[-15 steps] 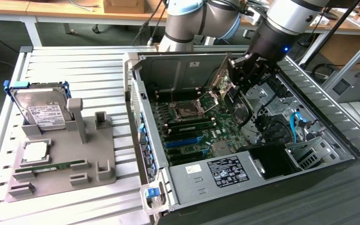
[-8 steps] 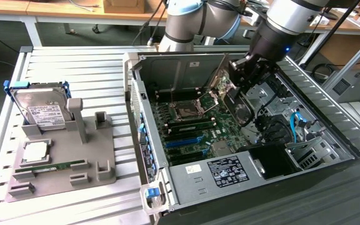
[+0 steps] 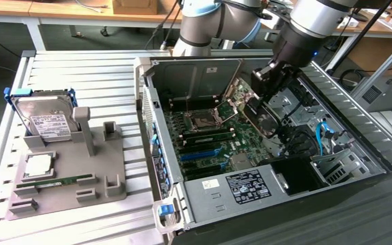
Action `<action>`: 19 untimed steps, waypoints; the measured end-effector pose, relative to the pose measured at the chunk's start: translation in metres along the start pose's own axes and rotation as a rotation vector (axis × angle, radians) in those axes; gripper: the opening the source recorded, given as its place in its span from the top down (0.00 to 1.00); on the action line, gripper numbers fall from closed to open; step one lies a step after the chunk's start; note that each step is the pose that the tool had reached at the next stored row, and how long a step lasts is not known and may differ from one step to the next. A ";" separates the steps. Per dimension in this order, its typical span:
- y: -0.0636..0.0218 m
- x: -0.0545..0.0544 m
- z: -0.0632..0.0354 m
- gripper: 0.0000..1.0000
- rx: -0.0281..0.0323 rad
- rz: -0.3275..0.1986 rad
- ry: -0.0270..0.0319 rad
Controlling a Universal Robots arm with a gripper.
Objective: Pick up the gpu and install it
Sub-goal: 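Insert the gpu into the slot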
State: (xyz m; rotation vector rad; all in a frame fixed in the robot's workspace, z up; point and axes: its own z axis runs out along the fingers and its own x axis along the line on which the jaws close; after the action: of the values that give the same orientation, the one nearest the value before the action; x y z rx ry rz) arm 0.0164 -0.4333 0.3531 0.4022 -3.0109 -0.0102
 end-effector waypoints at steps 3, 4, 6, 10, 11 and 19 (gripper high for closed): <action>0.0000 0.000 0.0002 0.73 0.0012 -0.077 -0.0003; 0.0000 0.000 0.0003 0.73 -0.0111 -0.094 -0.0044; 0.0000 0.000 0.0003 0.73 -0.0463 -0.112 -0.0148; 0.0001 0.000 0.0005 0.73 -0.0853 -0.163 -0.0260; 0.0001 0.000 0.0006 0.73 -0.0854 -0.180 -0.0253; 0.0000 0.000 0.0018 0.73 -0.0733 -0.344 -0.0142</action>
State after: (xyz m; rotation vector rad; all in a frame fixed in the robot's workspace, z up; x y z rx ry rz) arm 0.0165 -0.4333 0.3513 0.9073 -2.9026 -0.1500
